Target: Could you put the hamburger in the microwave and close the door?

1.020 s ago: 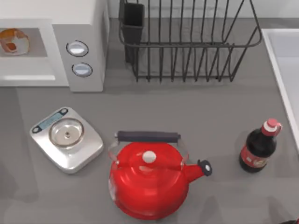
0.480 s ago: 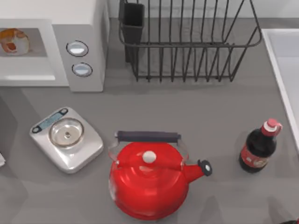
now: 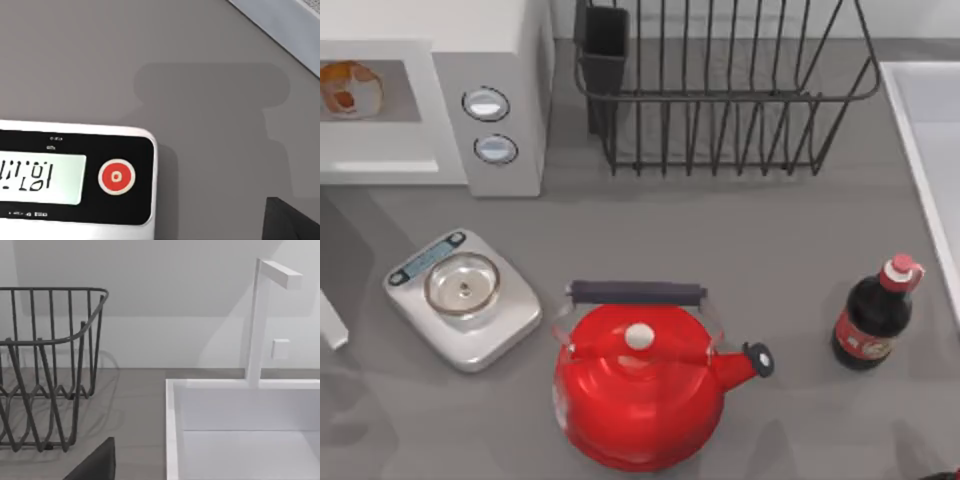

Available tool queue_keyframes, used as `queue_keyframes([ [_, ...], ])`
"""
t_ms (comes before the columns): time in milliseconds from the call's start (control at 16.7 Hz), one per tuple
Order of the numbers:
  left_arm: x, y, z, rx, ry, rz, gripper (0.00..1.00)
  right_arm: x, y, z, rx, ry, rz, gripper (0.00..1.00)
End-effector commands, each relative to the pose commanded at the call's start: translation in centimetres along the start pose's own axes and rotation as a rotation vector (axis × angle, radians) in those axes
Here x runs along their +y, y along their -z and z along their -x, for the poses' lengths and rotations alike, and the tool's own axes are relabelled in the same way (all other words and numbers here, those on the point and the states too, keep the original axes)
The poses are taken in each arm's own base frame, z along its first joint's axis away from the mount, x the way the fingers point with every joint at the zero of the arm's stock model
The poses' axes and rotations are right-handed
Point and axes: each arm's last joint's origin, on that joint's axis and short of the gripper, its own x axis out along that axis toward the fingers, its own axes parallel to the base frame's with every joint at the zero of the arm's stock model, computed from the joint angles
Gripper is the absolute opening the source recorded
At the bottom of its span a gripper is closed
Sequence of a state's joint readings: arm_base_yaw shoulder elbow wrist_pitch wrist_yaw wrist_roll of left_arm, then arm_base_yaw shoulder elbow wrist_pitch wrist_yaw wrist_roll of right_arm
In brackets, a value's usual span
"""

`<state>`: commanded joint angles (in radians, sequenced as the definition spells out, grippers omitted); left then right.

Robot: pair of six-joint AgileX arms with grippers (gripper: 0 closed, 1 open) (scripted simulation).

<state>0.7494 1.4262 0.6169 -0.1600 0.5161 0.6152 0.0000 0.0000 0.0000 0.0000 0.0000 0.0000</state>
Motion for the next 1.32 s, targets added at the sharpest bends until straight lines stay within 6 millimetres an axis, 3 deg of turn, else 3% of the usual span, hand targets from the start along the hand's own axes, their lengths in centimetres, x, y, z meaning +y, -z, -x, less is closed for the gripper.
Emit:
queue_keyframes([
  [360, -5.4, 0.0, 0.3, -0.028, -0.01, -0.009, 0.0, 0.0, 0.0, 0.0, 0.0, 0.0, 0.0, 1.0],
  [840, -6.3, 0.4, 0.2, -0.013, -0.011, 0.004, 0.0, 0.0, 0.0, 0.0, 0.0, 0.0, 0.0, 1.0],
  [1320, -10.7, -0.1, -0.3, 0.006, -0.008, -0.003, 0.0, 0.0, 0.0, 0.0, 0.0, 0.0, 0.0, 1.0],
])
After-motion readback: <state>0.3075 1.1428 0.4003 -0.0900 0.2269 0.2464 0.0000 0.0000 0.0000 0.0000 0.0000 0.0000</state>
